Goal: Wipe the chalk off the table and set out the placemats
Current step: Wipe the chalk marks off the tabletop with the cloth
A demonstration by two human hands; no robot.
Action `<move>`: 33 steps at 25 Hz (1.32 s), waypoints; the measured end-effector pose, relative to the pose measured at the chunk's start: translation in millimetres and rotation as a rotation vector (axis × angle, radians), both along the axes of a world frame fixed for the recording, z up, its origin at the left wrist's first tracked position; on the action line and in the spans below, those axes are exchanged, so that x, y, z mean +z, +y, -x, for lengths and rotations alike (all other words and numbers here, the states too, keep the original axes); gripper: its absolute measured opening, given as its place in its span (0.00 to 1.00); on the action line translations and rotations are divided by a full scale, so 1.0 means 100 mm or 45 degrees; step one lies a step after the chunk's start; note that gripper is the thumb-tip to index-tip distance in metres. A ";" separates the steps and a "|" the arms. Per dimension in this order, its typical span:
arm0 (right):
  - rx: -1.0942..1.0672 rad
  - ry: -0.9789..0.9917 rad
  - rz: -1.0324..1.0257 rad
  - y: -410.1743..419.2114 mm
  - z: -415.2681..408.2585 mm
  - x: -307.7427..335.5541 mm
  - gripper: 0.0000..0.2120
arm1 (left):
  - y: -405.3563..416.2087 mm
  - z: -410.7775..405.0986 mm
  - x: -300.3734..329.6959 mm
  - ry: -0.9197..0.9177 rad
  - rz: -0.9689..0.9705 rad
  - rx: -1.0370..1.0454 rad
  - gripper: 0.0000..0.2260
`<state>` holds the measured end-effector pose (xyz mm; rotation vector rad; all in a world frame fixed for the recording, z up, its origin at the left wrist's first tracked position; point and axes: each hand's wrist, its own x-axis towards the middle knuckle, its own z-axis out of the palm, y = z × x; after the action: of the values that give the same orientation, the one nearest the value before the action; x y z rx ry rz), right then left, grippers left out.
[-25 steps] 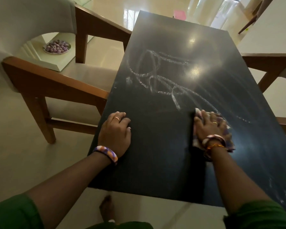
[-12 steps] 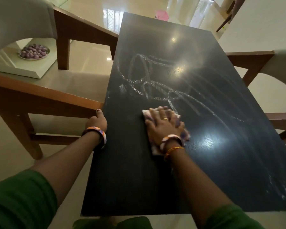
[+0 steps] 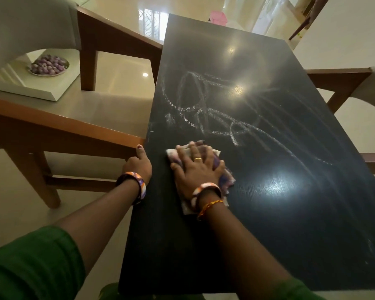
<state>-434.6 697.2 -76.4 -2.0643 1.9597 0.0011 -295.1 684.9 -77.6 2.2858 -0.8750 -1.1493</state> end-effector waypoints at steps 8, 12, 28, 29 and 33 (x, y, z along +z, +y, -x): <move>-0.756 -0.028 0.002 -0.22 1.54 0.10 0.24 | 0.02 0.01 0.04 0.016 -0.009 -0.012 0.24; -0.720 -0.011 0.007 -0.24 1.13 0.10 0.25 | -0.01 0.01 0.04 0.032 -0.002 -0.003 0.24; -0.781 -0.016 0.023 -0.25 1.17 0.10 0.25 | -0.03 0.00 -0.04 0.013 0.031 -0.006 0.25; -0.634 -0.021 0.027 -0.25 0.86 0.07 0.24 | -0.03 -0.01 -0.03 0.014 0.031 -0.009 0.26; 0.078 -0.021 0.010 -0.08 -0.21 0.01 0.24 | -0.01 0.01 -0.01 0.009 0.019 0.007 0.28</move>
<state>-413.2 689.0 -75.6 -2.1215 1.8891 -0.0102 -296.1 684.3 -78.7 2.2697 -0.8710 -1.1442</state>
